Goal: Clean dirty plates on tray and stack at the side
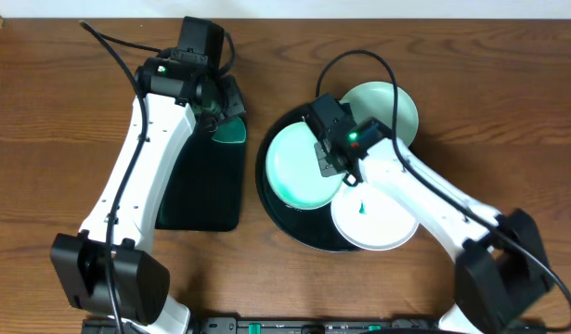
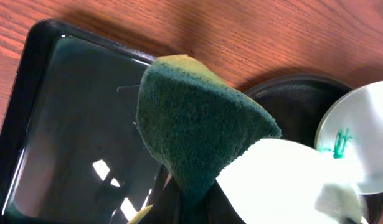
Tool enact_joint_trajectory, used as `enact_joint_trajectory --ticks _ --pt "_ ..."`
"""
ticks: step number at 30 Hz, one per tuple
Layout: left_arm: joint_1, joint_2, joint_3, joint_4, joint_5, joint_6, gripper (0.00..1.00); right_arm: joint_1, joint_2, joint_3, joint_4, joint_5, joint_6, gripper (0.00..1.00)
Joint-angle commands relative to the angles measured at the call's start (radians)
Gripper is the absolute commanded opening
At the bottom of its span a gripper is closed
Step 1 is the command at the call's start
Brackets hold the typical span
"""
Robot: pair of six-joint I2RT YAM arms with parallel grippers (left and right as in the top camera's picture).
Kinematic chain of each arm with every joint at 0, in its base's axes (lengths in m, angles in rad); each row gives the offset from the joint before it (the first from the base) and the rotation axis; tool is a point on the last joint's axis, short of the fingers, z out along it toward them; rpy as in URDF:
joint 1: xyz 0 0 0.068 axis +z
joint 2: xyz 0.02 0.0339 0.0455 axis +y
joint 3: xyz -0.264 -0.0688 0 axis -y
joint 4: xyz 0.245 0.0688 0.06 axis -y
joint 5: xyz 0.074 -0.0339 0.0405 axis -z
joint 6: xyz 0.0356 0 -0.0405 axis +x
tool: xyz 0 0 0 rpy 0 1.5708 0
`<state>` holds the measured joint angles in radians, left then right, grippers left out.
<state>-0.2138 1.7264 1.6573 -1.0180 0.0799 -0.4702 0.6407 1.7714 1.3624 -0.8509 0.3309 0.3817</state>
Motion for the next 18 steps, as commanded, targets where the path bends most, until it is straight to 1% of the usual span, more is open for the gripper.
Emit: enact_joint_trajectory --ticks 1,6,11,18 --pt "-0.001 -0.001 0.009 -0.003 0.007 0.014 0.07 0.026 -0.056 0.019 -0.007 0.264 -0.013 0.01" --pt "-0.002 -0.001 0.009 -0.003 0.008 0.013 0.07 0.090 -0.104 0.019 -0.006 0.458 -0.033 0.01" --pt "-0.002 -0.001 0.009 -0.011 0.014 0.013 0.07 0.178 -0.104 0.019 -0.006 0.618 -0.098 0.01" --pt "-0.002 -0.001 0.009 -0.014 0.014 0.013 0.07 0.314 -0.105 0.019 -0.006 0.887 -0.118 0.01"
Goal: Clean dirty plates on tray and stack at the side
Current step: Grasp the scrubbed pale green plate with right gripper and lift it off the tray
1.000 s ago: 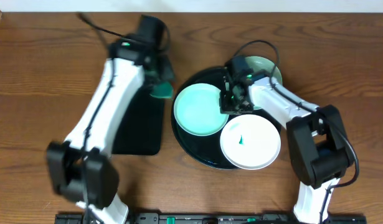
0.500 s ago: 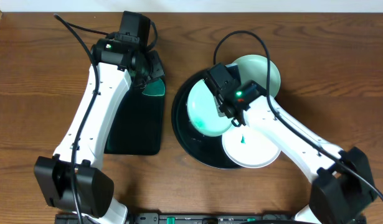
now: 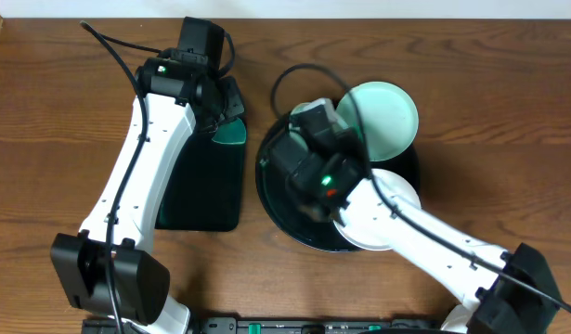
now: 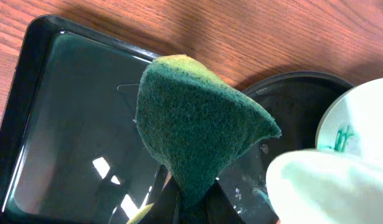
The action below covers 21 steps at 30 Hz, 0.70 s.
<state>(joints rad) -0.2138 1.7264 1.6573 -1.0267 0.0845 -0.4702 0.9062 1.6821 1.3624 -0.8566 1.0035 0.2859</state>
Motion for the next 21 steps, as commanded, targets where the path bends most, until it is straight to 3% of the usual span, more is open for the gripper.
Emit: enact_joint_trajectory --ticks 1,14,21 --pt "-0.002 -0.001 0.009 -0.005 0.010 0.013 0.07 0.059 -0.015 0.019 0.000 0.233 -0.023 0.01" --pt "-0.002 0.000 0.009 -0.010 0.010 0.013 0.07 0.084 -0.015 0.019 -0.003 0.250 -0.021 0.01" --pt "-0.002 0.000 0.009 -0.016 0.010 0.013 0.07 0.053 -0.015 0.019 -0.058 0.045 0.063 0.01"
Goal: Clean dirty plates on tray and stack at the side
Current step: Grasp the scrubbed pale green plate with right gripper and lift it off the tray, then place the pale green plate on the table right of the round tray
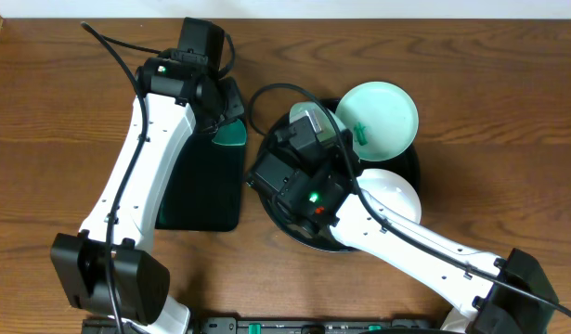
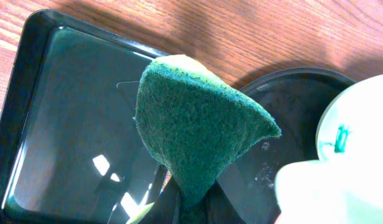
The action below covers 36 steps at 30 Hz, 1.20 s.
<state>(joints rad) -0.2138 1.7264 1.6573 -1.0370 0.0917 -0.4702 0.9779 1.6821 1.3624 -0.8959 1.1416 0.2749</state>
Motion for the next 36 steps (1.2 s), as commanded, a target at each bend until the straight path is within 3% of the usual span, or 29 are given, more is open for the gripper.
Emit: enact_joint_trajectory --ticks 1,10,21,29,36 --pt "-0.002 0.000 0.009 -0.006 0.003 0.013 0.07 -0.029 -0.015 0.019 -0.026 -0.126 0.093 0.01" --pt "-0.002 0.000 0.009 -0.018 0.002 0.013 0.07 -0.199 -0.031 0.019 -0.032 -0.553 0.114 0.01" --pt "-0.002 0.000 0.009 -0.027 0.002 0.013 0.07 -0.666 -0.232 0.021 -0.071 -1.192 0.114 0.01" --pt "-0.002 0.000 0.009 -0.029 0.003 0.013 0.07 -1.089 -0.283 0.019 -0.200 -1.315 0.073 0.01" --pt "-0.002 0.000 0.009 -0.043 0.002 0.013 0.07 -1.382 -0.277 -0.079 -0.167 -1.318 0.042 0.01"
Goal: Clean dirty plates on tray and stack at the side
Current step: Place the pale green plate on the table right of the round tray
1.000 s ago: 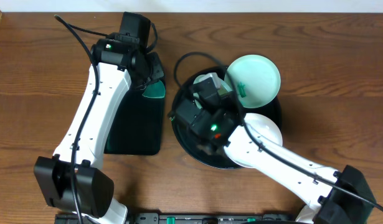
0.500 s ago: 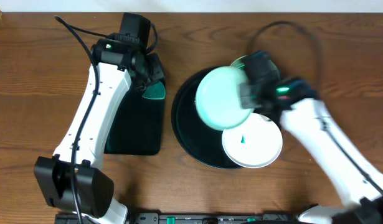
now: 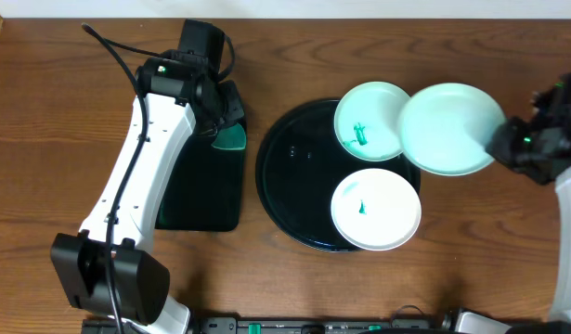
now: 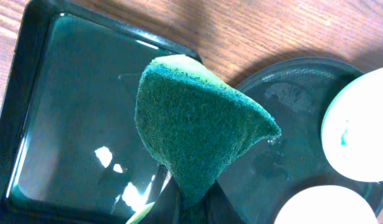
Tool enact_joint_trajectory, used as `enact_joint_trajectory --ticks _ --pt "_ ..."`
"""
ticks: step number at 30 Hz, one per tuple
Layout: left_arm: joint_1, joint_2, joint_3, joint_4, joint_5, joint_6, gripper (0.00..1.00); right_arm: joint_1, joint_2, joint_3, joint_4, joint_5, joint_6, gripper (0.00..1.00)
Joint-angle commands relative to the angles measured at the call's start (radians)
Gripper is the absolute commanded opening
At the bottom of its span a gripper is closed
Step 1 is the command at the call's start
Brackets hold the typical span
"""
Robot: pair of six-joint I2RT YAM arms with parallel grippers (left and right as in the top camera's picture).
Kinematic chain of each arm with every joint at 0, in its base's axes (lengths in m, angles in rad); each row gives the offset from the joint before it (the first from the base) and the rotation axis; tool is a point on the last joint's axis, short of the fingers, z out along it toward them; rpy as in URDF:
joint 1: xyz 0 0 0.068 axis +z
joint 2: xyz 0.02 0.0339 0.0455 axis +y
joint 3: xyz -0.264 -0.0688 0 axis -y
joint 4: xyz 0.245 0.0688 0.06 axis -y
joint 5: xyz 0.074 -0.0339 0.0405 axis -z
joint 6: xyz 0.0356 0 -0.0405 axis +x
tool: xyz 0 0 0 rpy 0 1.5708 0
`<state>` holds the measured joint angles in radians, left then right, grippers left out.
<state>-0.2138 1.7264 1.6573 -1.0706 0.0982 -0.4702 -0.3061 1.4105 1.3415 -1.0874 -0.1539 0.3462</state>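
Observation:
My left gripper (image 4: 191, 205) is shut on a dark green sponge (image 4: 197, 134), which it holds over the far right corner of the rectangular black tray (image 3: 197, 199). My right gripper (image 3: 505, 144) is at the far right, shut on the rim of a clean-looking mint plate (image 3: 449, 128). It holds that plate past the right edge of the round black tray (image 3: 294, 176). On the round tray lie a mint plate (image 3: 369, 121) and a white plate (image 3: 376, 209), each with a green smear. The tray's left half is bare.
The rectangular tray (image 4: 66, 118) has a wet, shiny floor. The round tray (image 4: 291, 137) sits just right of it. Brown wooden table (image 3: 62, 111) lies all around, with open wood at the right under the held plate.
My right arm was over the left of the round tray. It is now at the far right, holding the mint plate beyond the tray's right edge. The left gripper with the sponge barely shifted.
At first my right gripper was on a mint plate lying on the left of the round tray. At the two moments after, the arm stood over that spot, hiding it. Now that spot is bare and the plate hangs at the right. The left gripper held the sponge throughout.

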Motion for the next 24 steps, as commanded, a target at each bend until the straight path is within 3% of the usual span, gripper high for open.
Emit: enact_joint_trajectory --ticks 1,5,11,20,23,24 --pt "-0.002 0.000 0.009 -0.011 -0.004 0.013 0.07 -0.122 -0.004 -0.083 0.047 -0.006 -0.029 0.01" --pt "-0.002 0.000 0.009 -0.013 -0.004 0.013 0.07 -0.206 0.015 -0.238 0.212 0.029 0.043 0.01" --pt "-0.002 0.000 0.009 -0.014 -0.004 0.014 0.07 -0.217 0.077 -0.383 0.432 0.031 0.118 0.01" --pt "-0.002 0.000 0.009 -0.023 -0.003 0.014 0.07 -0.182 0.283 -0.401 0.553 0.131 0.117 0.01" --pt "-0.002 0.000 0.009 -0.025 -0.003 0.014 0.07 -0.162 0.336 -0.401 0.565 0.130 0.117 0.12" --pt "-0.002 0.000 0.009 -0.025 -0.003 0.014 0.07 -0.154 0.349 -0.401 0.560 0.120 0.104 0.24"
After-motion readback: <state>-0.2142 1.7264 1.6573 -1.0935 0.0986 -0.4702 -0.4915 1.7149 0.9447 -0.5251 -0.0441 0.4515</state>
